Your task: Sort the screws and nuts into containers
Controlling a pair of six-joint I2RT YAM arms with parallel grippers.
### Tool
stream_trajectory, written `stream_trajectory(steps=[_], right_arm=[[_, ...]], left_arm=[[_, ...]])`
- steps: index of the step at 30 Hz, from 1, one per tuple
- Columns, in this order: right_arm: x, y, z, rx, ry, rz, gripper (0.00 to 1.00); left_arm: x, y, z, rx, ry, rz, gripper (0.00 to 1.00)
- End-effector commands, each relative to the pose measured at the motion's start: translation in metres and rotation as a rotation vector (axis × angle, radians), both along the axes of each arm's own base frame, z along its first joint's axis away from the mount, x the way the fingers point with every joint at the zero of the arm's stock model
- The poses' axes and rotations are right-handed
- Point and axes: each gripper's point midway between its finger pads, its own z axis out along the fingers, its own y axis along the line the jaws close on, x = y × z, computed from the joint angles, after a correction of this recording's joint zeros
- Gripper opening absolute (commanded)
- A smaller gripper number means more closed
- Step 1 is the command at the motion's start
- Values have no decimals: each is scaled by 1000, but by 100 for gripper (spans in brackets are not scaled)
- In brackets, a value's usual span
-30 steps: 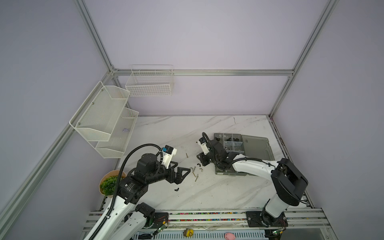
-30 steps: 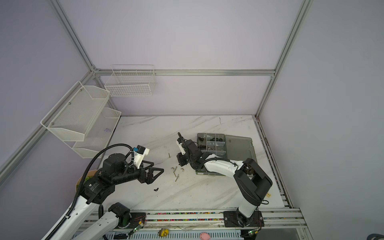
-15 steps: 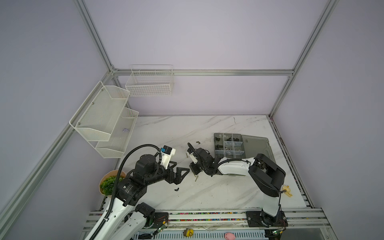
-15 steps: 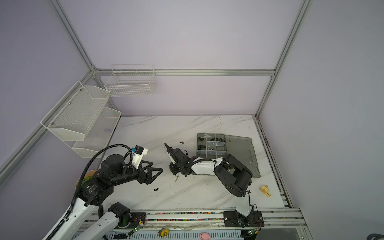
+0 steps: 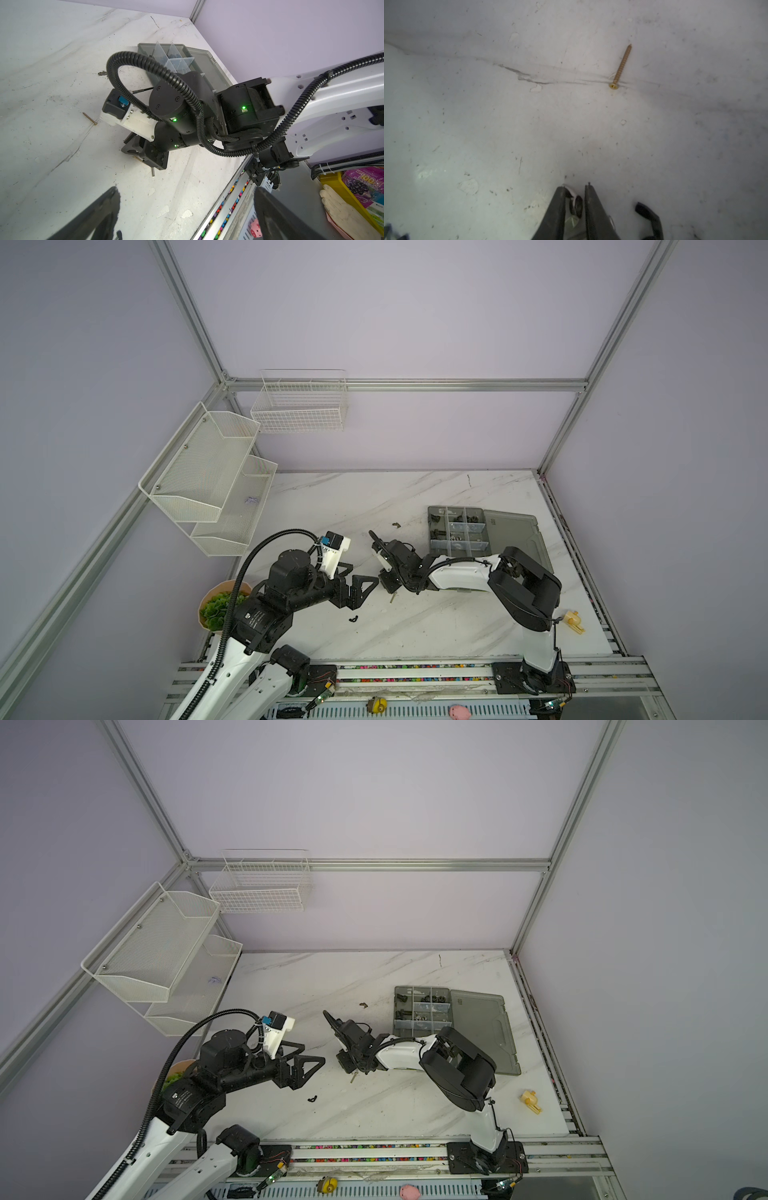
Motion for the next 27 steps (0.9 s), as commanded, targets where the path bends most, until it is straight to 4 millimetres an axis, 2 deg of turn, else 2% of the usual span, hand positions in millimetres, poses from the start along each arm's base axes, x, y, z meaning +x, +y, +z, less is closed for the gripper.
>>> stream_trajectory(steps=[1, 8, 13, 18, 27], right_arm=[[-3, -2, -9, -55, 5, 8, 19], [-3, -6, -8, -80, -6, 4, 12], [3, 0, 4, -37, -27, -15, 4], [15, 13, 34, 26, -67, -27, 0], [41, 0, 87, 232, -54, -56, 0]], left_arm=[[1, -1, -9, 2, 8, 1, 100], [1, 0, -9, 3, 8, 4, 100], [1, 0, -9, 5, 10, 5, 100], [2, 1, -8, 6, 2, 14, 100], [3, 0, -11, 11, 13, 11, 100]])
